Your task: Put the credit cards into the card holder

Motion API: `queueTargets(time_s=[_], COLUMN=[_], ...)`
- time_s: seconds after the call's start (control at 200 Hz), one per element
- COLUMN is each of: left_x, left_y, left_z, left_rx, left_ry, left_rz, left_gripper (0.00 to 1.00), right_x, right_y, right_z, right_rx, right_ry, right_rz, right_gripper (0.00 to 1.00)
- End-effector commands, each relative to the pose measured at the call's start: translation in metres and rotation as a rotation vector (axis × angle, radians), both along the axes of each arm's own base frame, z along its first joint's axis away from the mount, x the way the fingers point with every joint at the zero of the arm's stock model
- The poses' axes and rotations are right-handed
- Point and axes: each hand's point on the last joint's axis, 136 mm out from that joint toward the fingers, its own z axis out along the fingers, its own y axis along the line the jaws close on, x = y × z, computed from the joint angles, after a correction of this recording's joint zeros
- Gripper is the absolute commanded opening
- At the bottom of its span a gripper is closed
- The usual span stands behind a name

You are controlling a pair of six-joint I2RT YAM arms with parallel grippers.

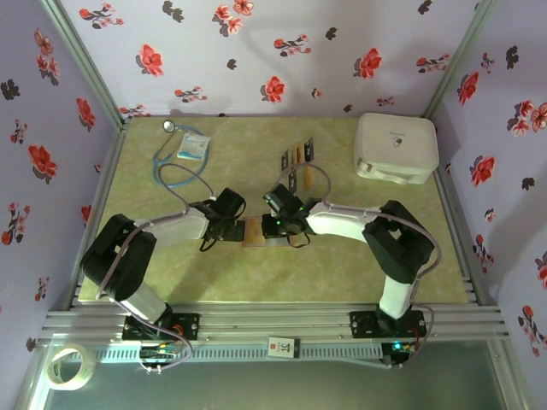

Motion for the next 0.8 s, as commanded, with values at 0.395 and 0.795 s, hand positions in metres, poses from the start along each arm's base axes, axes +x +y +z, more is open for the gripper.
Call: queueTargets(time_s=[0.395,0.795], left_x=[-0.028,-0.032], left_y=[-0.021,-0.016], left_z=[0.012,-0.012], left_rx=[-0.189,-0.088], left_ry=[0.006,0.041], left_rz=[-0.062,-0.071], left_gripper=[1.00,1.00], right_x=[0.012,0.016], right_y=[-0.045,-0.047], right_z=[0.016,-0.001], right_rx=[0.021,-0.026], right_ry=[-0.030,-0.014], right_rz=[-0.114,-0.123], right_gripper=[0.45,0.45])
